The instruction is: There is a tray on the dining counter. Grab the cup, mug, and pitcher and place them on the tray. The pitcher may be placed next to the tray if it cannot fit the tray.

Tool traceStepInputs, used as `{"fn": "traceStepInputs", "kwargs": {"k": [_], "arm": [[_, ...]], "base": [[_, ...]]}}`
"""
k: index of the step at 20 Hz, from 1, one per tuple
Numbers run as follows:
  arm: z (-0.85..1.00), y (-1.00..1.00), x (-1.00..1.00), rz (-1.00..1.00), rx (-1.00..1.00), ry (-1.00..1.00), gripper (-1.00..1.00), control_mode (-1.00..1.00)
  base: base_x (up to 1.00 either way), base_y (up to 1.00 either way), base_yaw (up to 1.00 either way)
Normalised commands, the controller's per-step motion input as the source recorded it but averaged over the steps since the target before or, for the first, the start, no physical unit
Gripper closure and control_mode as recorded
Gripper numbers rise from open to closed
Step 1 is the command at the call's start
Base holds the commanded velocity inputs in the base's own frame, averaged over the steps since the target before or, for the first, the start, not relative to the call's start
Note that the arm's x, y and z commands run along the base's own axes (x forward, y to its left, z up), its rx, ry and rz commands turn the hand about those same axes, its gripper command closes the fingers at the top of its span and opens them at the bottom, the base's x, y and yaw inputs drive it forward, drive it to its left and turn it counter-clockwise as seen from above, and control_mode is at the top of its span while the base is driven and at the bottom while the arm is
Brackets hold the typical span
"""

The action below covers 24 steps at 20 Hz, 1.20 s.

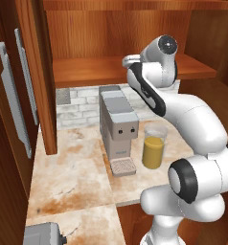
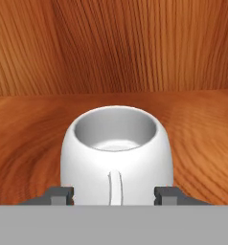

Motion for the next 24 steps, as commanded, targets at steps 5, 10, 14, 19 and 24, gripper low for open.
{"fn": "traceStepInputs", "kwargs": {"k": [5,10,14,19,24], "arm": [[0.0,0.0,0.0,0.0,0.0,0.0,1.0,-1.0],[0.0,0.0,0.0,0.0,0.0,0.0,1.0,-1.0],[0.0,0.0,0.0,0.0,0.0,0.0,1.0,-1.0],[0.0,0.0,0.0,0.0,0.0,0.0,1.0,-1.0],[0.0,0.0,0.0,0.0,0.0,0.0,1.0,-1.0]], "base": [[0.0,0.0,0.0],[0.0,0.0,0.0],[0.0,0.0,0.0],[0.0,0.0,0.0],[0.0,0.0,0.0]]}}
